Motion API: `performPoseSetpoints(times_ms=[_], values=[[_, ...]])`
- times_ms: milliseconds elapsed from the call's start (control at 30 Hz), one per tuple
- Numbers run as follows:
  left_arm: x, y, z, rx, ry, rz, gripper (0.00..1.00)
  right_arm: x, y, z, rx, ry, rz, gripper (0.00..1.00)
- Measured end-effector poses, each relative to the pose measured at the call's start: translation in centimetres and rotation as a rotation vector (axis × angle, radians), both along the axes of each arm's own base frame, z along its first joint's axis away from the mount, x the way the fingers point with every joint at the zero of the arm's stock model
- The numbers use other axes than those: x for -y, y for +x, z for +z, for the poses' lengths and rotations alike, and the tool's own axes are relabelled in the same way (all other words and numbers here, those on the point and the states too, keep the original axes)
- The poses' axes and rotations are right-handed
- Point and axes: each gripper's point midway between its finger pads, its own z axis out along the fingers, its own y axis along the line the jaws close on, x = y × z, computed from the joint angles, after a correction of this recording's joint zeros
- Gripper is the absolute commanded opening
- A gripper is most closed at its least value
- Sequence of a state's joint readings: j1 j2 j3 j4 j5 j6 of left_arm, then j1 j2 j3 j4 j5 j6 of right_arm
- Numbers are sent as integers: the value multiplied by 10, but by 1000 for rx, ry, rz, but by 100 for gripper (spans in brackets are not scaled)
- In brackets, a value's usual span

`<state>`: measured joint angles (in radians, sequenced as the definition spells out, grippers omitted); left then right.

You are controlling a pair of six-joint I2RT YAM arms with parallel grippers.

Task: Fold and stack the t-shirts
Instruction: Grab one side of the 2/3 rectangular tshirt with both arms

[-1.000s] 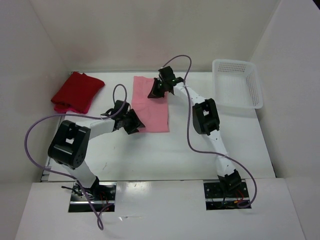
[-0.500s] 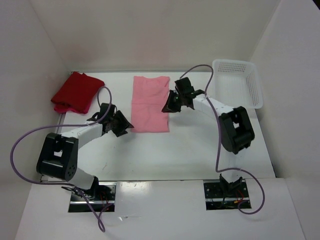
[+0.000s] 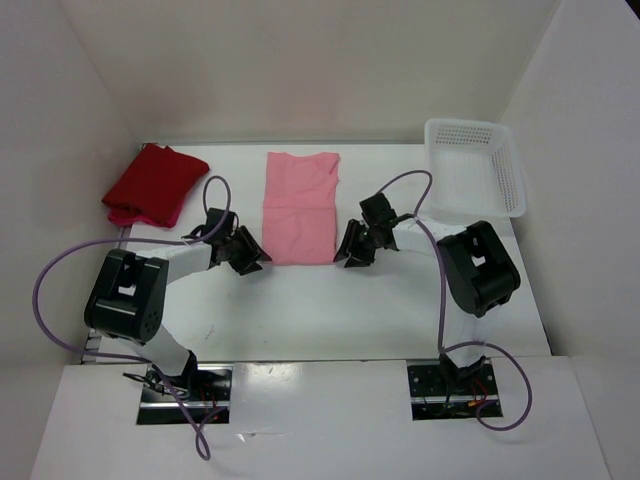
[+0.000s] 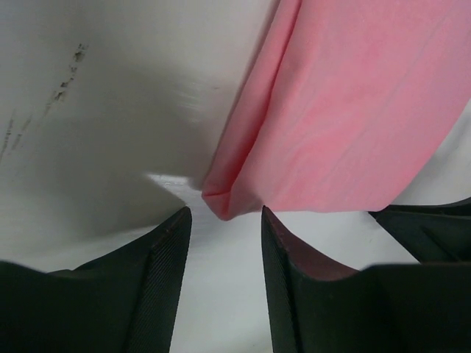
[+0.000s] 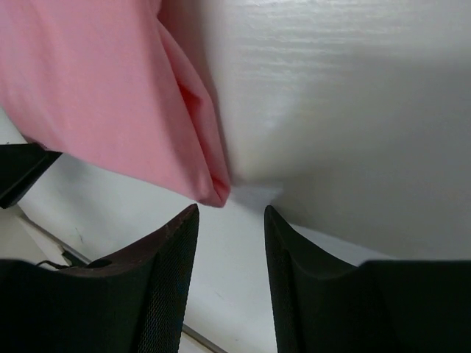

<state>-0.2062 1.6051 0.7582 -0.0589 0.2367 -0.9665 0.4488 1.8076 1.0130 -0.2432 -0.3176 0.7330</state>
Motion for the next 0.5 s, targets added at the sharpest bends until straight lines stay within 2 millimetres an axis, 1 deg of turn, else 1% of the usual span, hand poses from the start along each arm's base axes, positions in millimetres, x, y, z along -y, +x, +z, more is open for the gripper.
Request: performPoseSetpoints(times_ms=[167,200,267,300,367,400,433,500], values=[[1,3,-3,5,-4,-1,37,-10,8,0,23,49,10,47],[1,4,-4,4,-4,-1,36,-13,10,0,26,64,14,42],[1,4,-5,3,-5,1,31,-16,12,0,31,79,18,37],[1,4,-5,4,-3,2,29,-17,12,-1,30,85,18,31],[0,5,-6,4,1,5,25,-17,13,-3,30,84,15,21],[0,5,-6,4,4,7,20,-17,13,-5,27,83,14,17],[-1,5,-6,5,7,8,17,-18,13,-6,23,85,12,11],[-1,5,-7,4,11,9,11,-18,14,-7,21,87,8,5]])
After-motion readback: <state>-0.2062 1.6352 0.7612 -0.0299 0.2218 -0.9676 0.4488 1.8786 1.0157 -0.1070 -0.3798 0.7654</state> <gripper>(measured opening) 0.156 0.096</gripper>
